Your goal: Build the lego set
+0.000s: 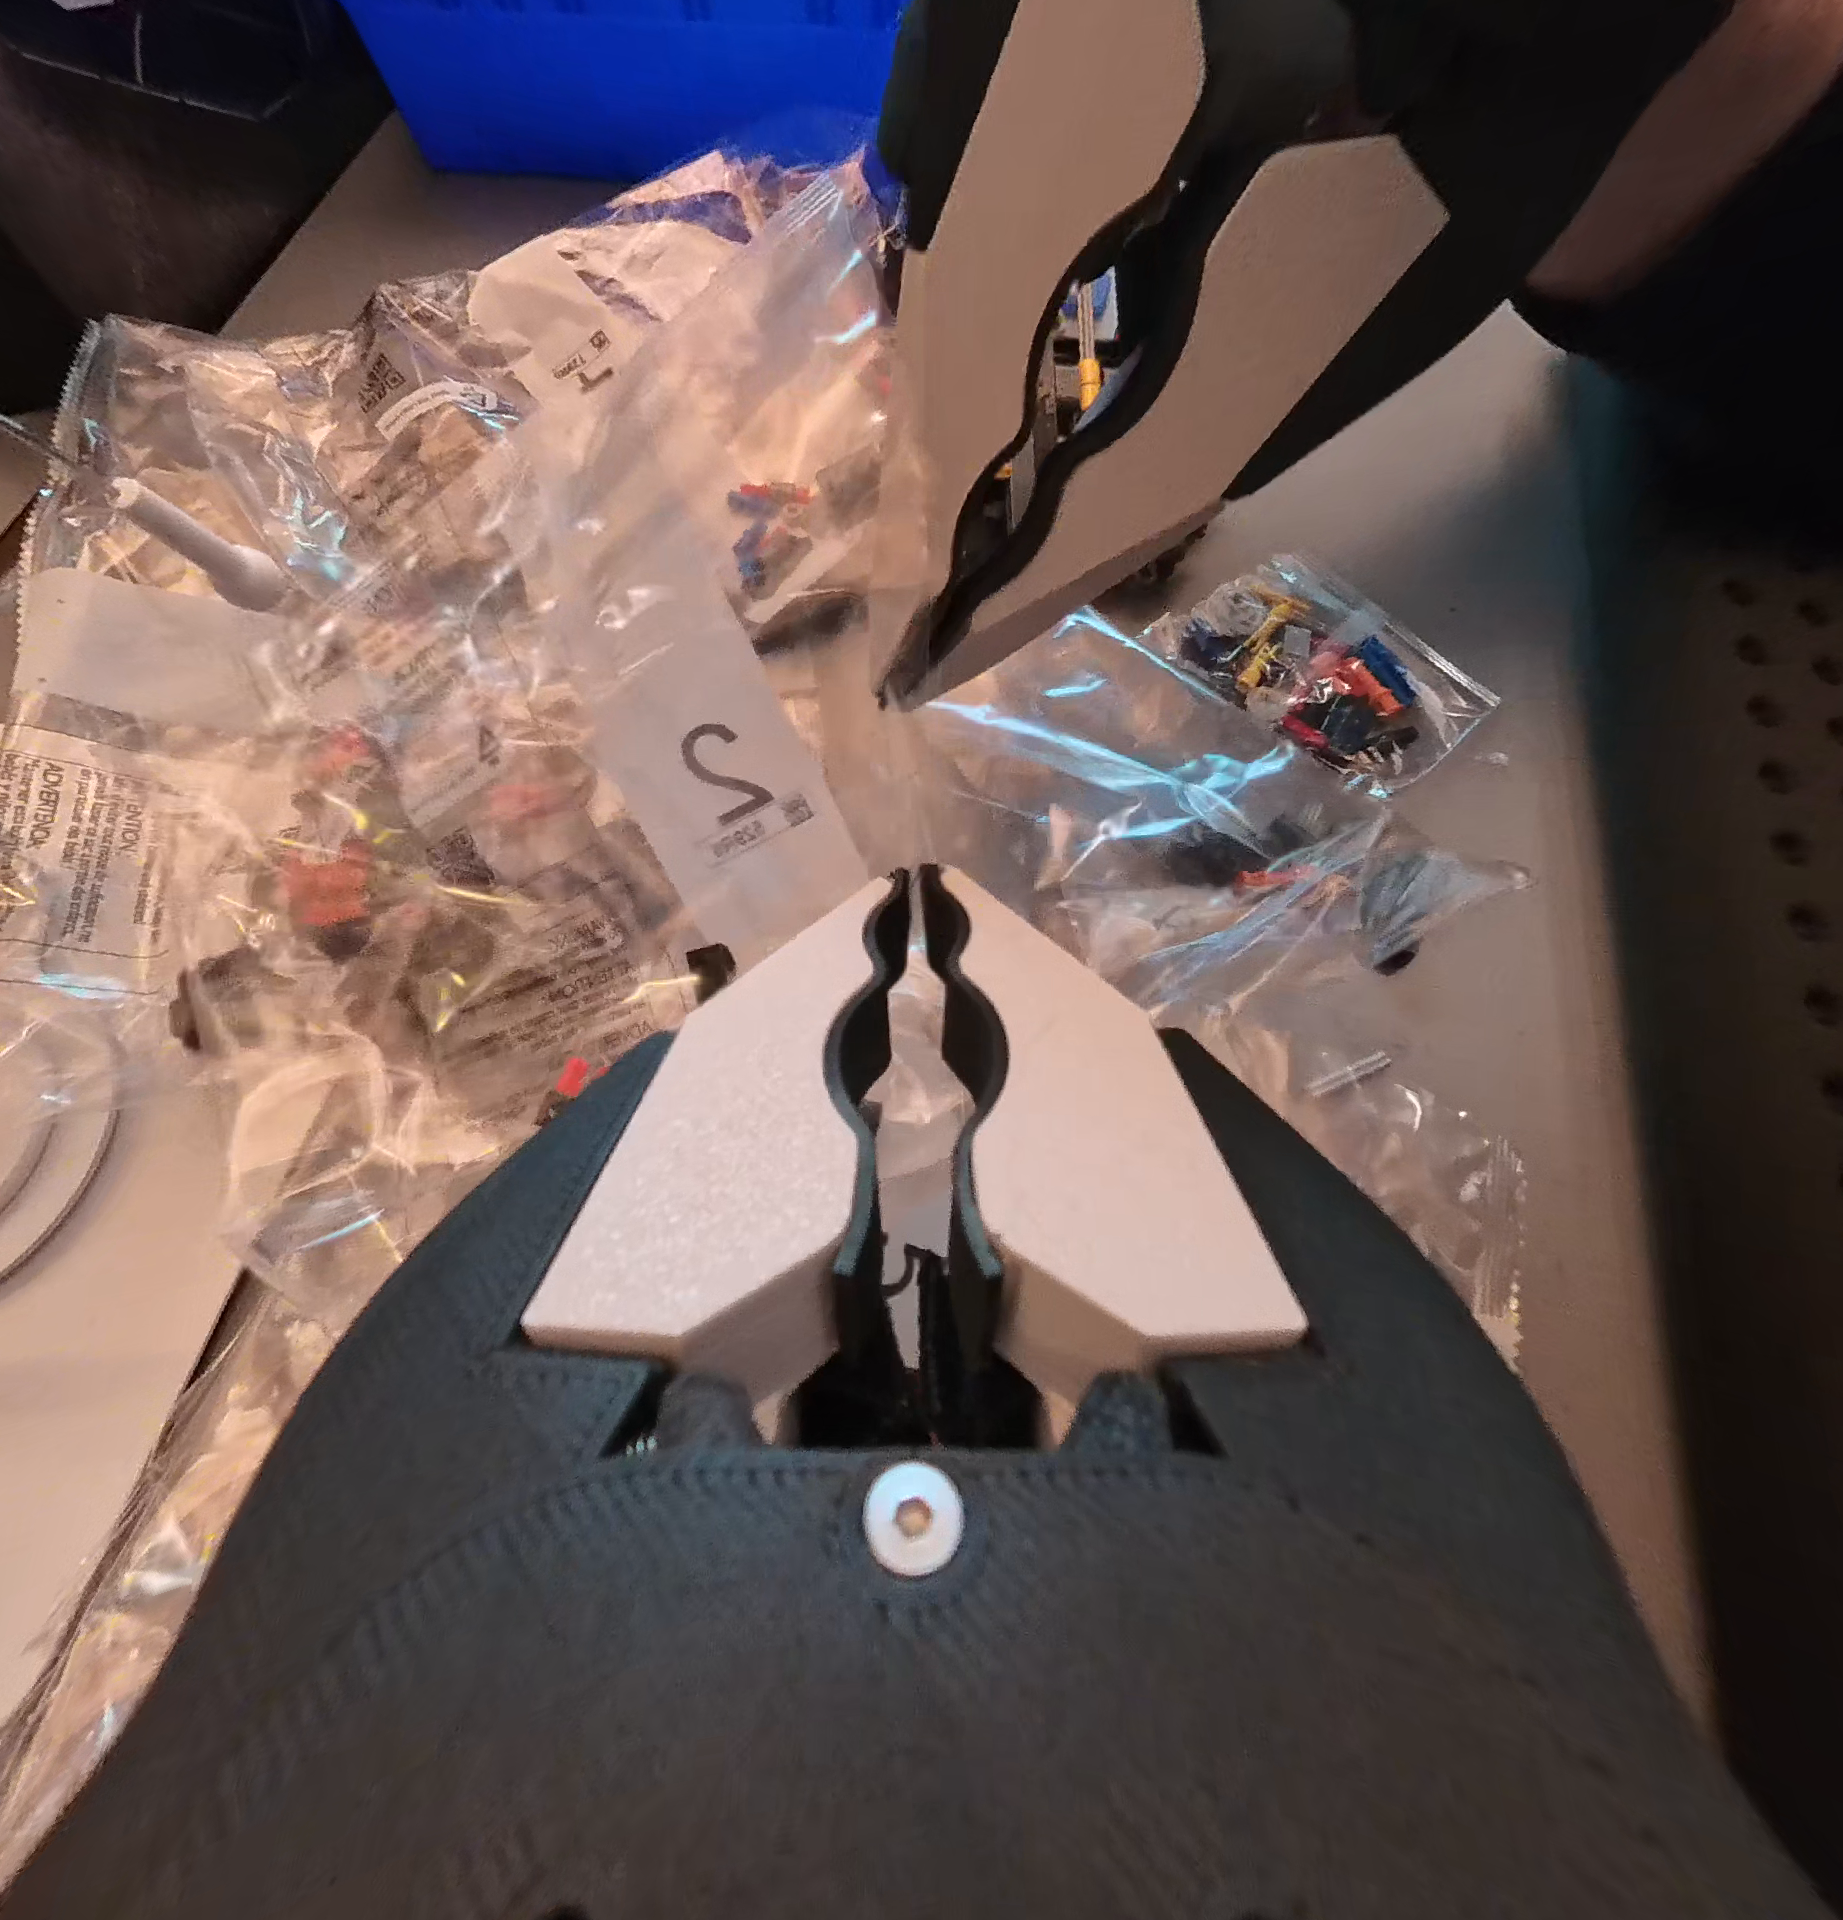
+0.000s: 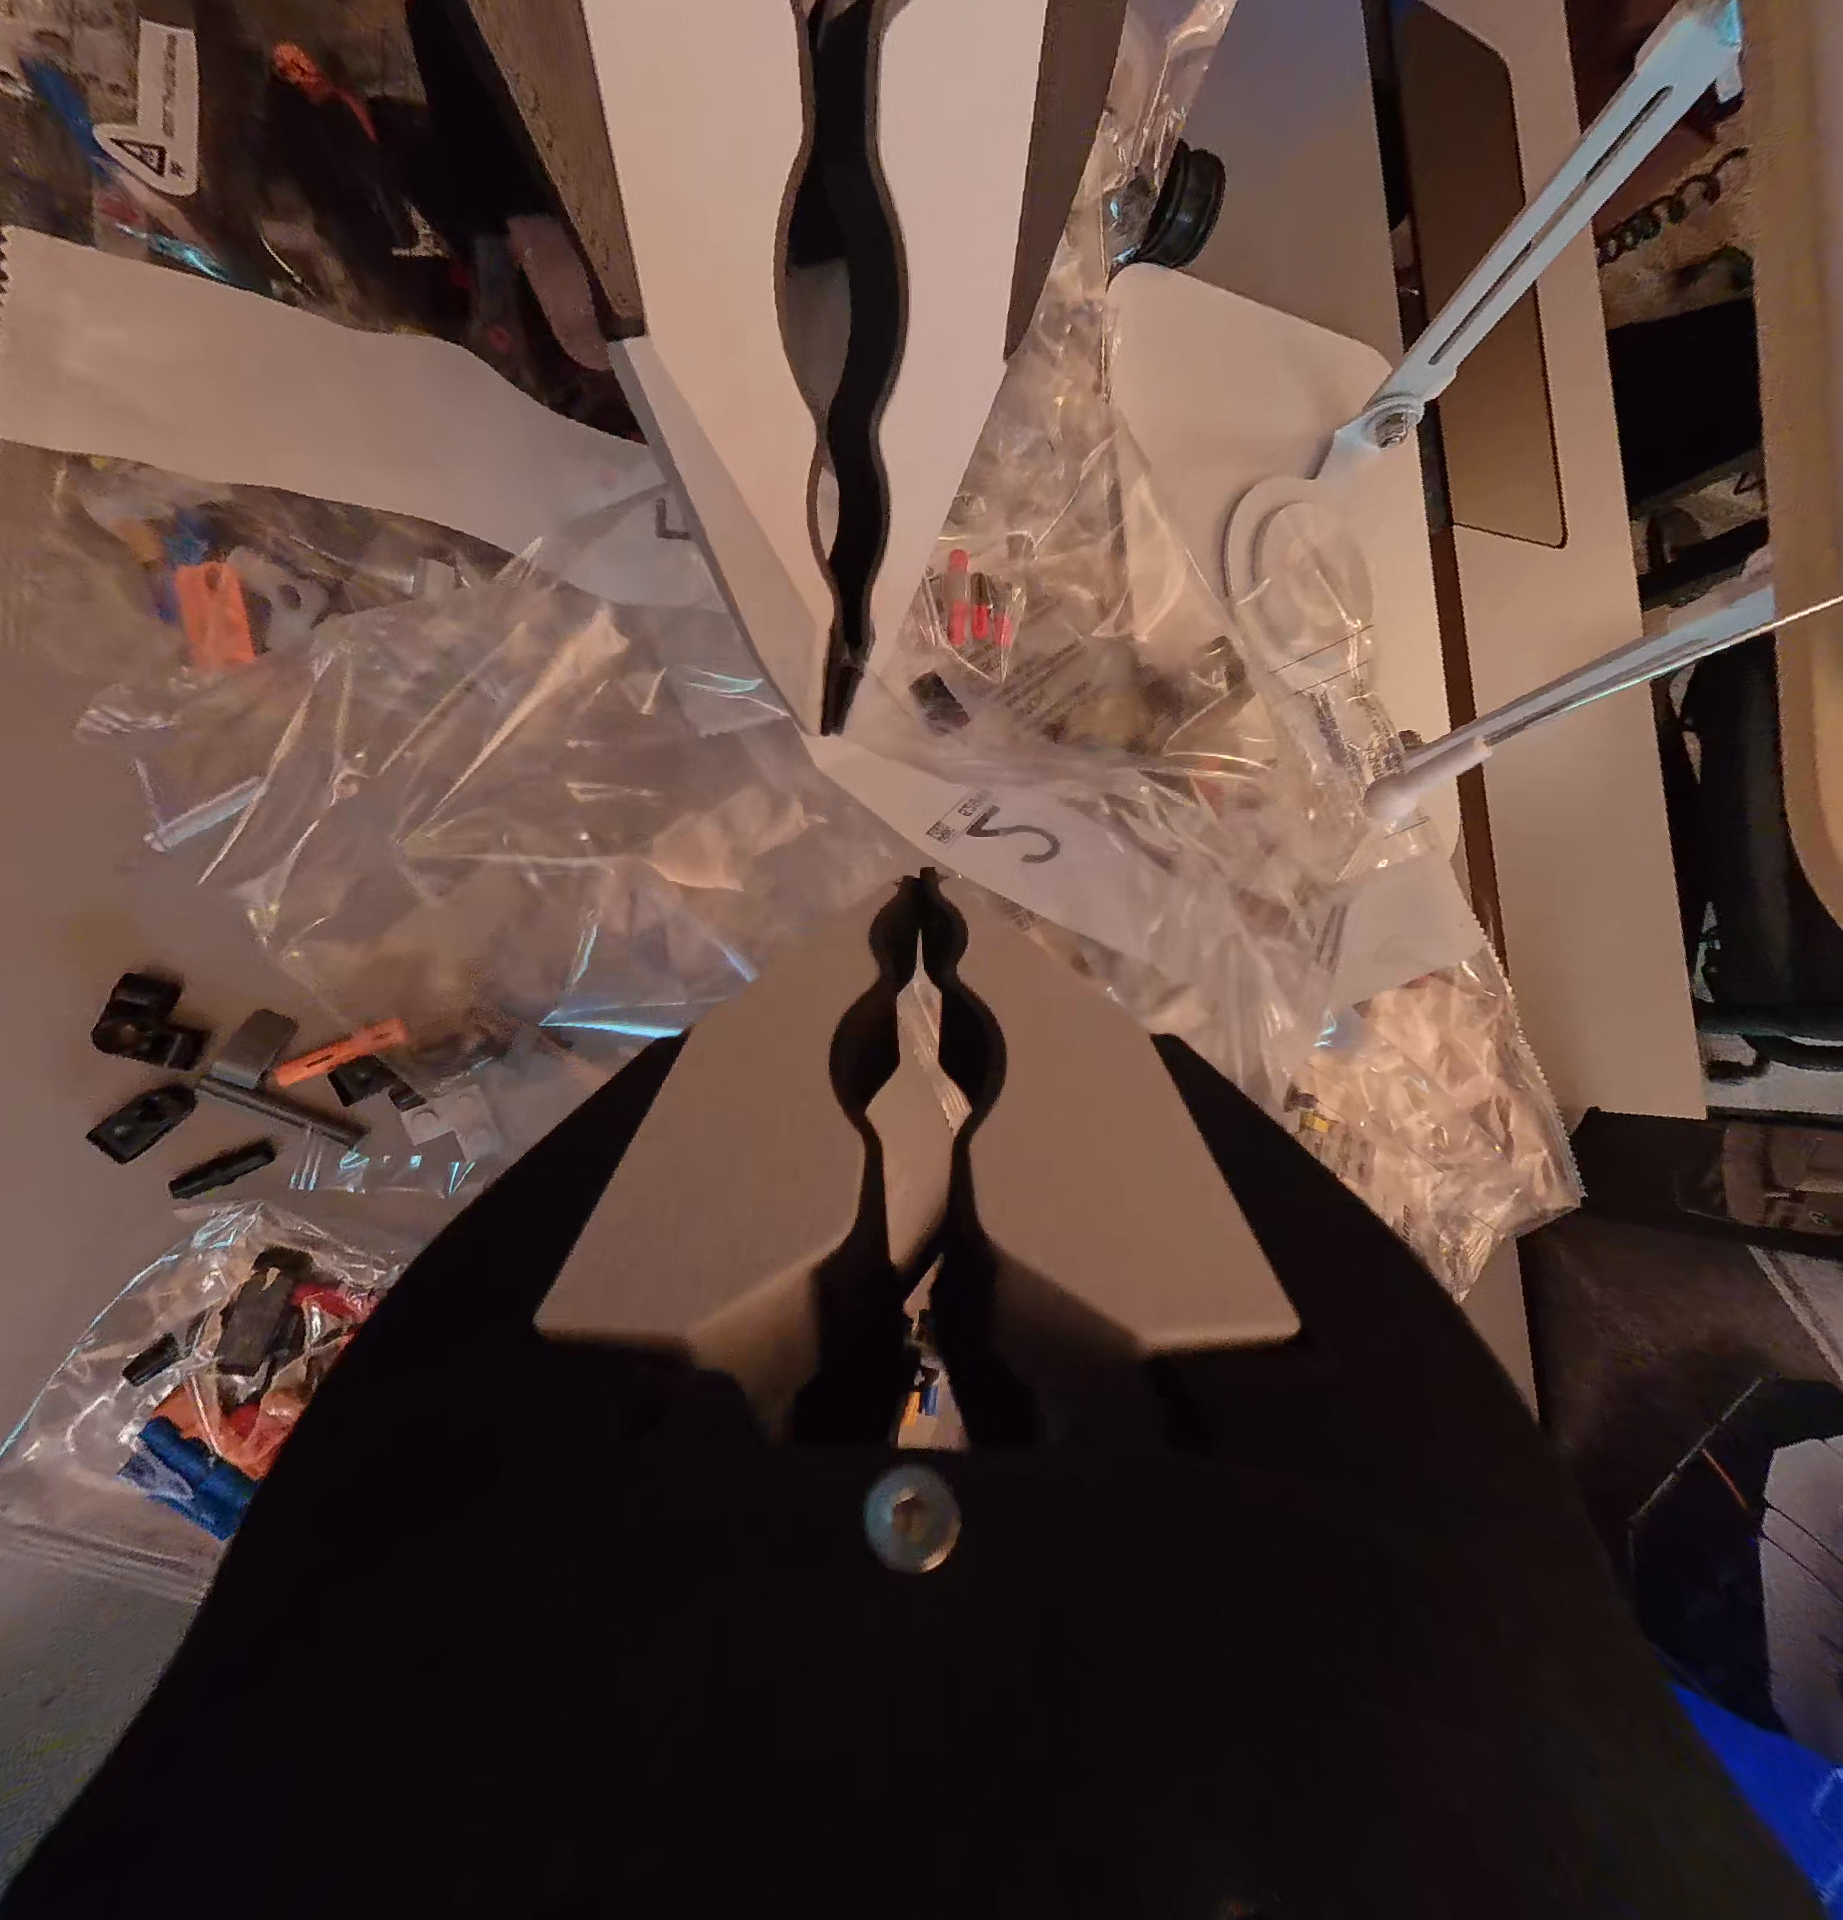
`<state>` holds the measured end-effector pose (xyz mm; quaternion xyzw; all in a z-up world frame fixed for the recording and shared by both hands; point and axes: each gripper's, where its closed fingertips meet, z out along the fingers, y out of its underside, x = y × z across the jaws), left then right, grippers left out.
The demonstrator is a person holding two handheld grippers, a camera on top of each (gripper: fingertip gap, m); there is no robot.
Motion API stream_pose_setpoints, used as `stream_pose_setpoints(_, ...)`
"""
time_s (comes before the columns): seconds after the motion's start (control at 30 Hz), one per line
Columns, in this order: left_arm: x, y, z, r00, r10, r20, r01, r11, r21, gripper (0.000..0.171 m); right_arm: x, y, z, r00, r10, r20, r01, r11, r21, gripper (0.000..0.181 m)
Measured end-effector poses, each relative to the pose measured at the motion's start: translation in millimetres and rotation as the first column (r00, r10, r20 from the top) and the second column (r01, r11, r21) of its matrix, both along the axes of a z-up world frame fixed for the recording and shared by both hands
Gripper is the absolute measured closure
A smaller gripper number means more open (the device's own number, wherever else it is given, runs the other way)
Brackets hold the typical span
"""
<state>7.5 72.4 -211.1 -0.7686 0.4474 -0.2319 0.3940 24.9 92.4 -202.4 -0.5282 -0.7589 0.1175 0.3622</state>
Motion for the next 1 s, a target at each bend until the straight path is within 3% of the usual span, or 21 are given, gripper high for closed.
stream_pose_setpoints(0.17, -0.5, 0.8, 1.0, 1.0, 0.005, 0.0, -0.005, 1.0, 0.007, 0.171, -1.6, -3.0, 5.8, 0.999, -0.006, -0.045, 0.003, 0.997, -0.076, 0.181)
stream_pose_setpoints(0.33, 0.0, 1.7, 0.9, 1.0, 0.009, -0.007, -0.009, 1.0, 0.017, 0.171, -0.3, 2.9, 10.2, 0.993, -0.071, -0.09, 0.051, 0.977, -0.208, 0.164)
stream_pose_setpoints(0.57, -0.7, 3.3, 2.5, 1.0, 0.018, -0.006, -0.018, 0.999, 0.027, 0.171, 4.2, 15.6, 10.6, 0.979, -0.179, -0.101, 0.136, 0.931, -0.339, 0.157)
stream_pose_setpoints(0.8, -0.8, 3.1, 2.3, 1.0, 0.017, -0.006, -0.017, 1.0, 0.025, 0.171, -0.2, 6.9, 17.9, 0.984, -0.113, -0.139, 0.07, 0.956, -0.286, 0.155)
stream_pose_setpoints(1.0, -1.2, 3.1, 3.3, 1.0, 0.018, -0.003, -0.018, 1.0, 0.026, 0.171, 0.9, 10.7, 14.7, 0.985, -0.12, -0.123, 0.086, 0.963, -0.254, 0.152)
